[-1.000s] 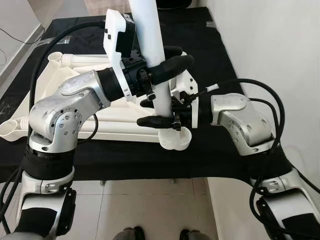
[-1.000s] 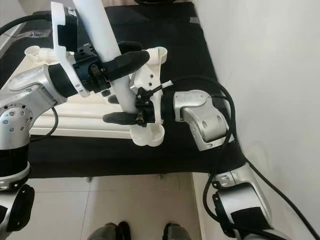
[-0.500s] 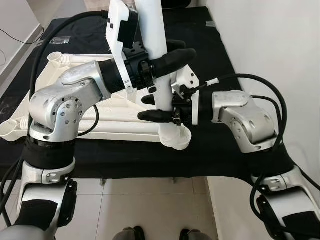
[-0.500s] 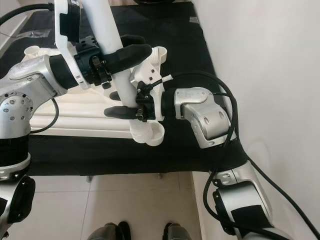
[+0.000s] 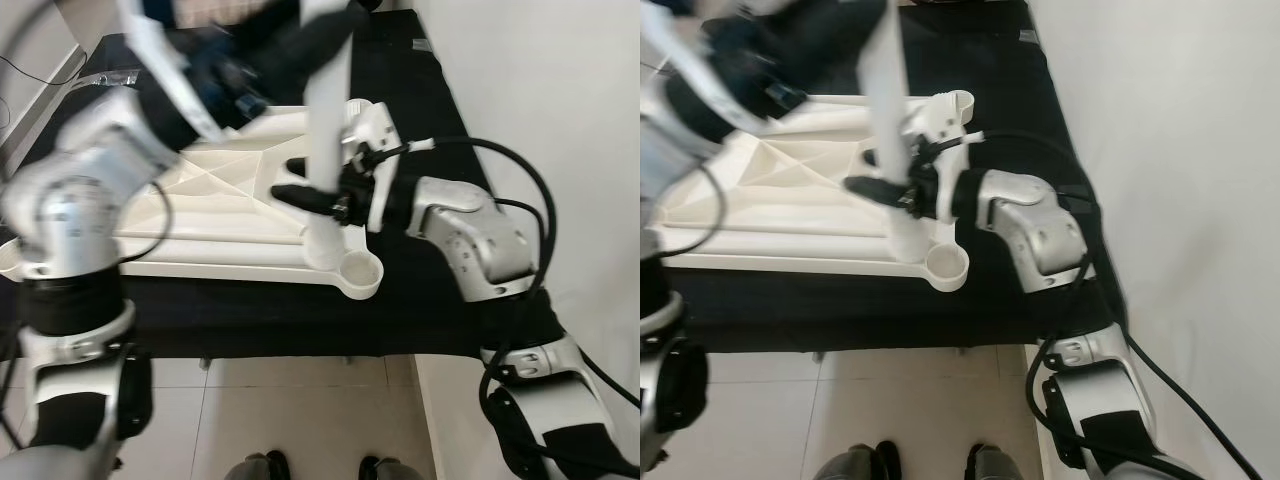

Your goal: Building children table

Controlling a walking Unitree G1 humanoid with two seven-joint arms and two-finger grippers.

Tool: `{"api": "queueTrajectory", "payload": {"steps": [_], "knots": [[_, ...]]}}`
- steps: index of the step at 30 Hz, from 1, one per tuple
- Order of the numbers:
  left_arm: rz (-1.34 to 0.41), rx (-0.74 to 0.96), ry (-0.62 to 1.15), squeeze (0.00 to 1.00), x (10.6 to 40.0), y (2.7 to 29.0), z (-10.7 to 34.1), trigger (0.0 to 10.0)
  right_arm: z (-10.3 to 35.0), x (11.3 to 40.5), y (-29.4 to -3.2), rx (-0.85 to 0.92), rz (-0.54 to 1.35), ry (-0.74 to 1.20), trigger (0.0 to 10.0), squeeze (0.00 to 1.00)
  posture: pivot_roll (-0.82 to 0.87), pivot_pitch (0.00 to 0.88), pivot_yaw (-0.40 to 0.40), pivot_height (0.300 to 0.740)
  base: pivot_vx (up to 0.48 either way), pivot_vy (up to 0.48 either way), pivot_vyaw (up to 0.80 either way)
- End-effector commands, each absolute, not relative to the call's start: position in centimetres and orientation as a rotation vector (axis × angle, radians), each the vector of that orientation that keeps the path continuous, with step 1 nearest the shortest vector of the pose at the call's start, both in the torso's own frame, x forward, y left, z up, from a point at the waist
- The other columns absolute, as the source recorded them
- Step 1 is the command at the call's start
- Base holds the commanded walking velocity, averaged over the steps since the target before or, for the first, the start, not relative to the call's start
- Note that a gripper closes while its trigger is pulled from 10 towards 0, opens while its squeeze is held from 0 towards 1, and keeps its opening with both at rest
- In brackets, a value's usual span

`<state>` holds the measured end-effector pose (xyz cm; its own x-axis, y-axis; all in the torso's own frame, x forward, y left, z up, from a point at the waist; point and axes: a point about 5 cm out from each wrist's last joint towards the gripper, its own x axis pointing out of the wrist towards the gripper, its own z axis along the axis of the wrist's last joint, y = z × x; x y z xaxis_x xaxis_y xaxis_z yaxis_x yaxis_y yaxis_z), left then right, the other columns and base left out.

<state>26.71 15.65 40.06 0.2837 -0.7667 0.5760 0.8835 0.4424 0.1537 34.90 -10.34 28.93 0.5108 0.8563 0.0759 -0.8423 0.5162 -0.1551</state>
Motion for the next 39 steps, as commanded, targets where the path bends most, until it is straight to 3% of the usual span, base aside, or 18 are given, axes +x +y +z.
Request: {"api": "queueTrajectory", "payload": {"steps": [1,6,7,8,9,10,11,20,25,33,39], "knots": [[-1.112,-0.208,-0.621,1.00,26.4,15.9,39.7,10.0,28.9,34.8,-10.5,-0.083,1.019,-0.171,0.0,0.00,-0.02,0.210,0.007,0.740,0.000,0.000,0.00],[-1.079,-0.206,-0.490,1.00,25.3,16.1,36.8,10.0,28.8,35.0,-12.3,-0.060,0.957,-0.194,0.0,0.00,-0.02,0.214,0.010,0.740,0.000,0.000,0.00],[-1.076,-0.207,-0.463,1.00,25.1,16.1,36.2,10.0,28.9,35.0,-12.6,-0.054,0.948,-0.200,9.0,0.00,-0.02,0.214,0.010,0.740,0.000,0.000,0.00],[-1.055,-0.193,-0.373,1.00,24.8,15.9,33.9,10.0,29.0,34.4,-13.1,-0.035,0.977,-0.222,10.0,0.00,-0.02,0.222,0.013,0.740,0.000,0.000,0.00],[-1.055,-0.193,-0.373,1.00,24.8,15.9,33.9,10.0,29.0,34.4,-13.1,-0.035,0.977,-0.222,10.0,0.00,-0.02,0.222,0.013,0.740,0.000,0.000,0.00],[-1.023,-0.184,-0.217,1.00,23.9,15.3,29.6,10.0,29.1,33.1,-13.8,-0.018,1.061,-0.272,10.0,0.00,-0.02,0.227,0.015,0.740,0.000,0.000,0.00],[-1.015,-0.172,-0.154,0.00,23.3,15.0,27.9,10.0,29.0,32.5,-14.0,-0.019,1.092,-0.288,10.0,0.00,-0.02,0.232,0.018,0.740,0.000,0.000,0.00],[-0.961,-0.147,0.065,0.00,20.7,14.1,22.0,10.0,27.6,30.7,-13.8,-0.038,1.184,-0.278,10.0,0.00,-0.01,0.241,0.031,0.740,0.000,0.000,0.00],[-0.881,-0.013,0.194,0.00,18.7,13.4,18.3,10.0,26.6,30.3,-12.4,-0.122,1.194,-0.264,10.0,0.00,-0.01,0.251,0.036,0.740,0.000,0.000,0.00],[-0.691,0.091,0.164,0.00,17.9,13.0,16.3,10.0,25.9,30.6,-11.2,-0.200,1.190,-0.261,10.0,0.00,-0.01,0.272,0.039,0.740,0.000,0.000,0.00],[-0.596,0.048,0.130,0.00,18.0,13.4,16.1,10.0,25.8,31.1,-10.7,-0.221,1.213,-0.248,10.0,0.00,0.00,0.284,0.033,0.740,0.000,0.000,0.00]]}}
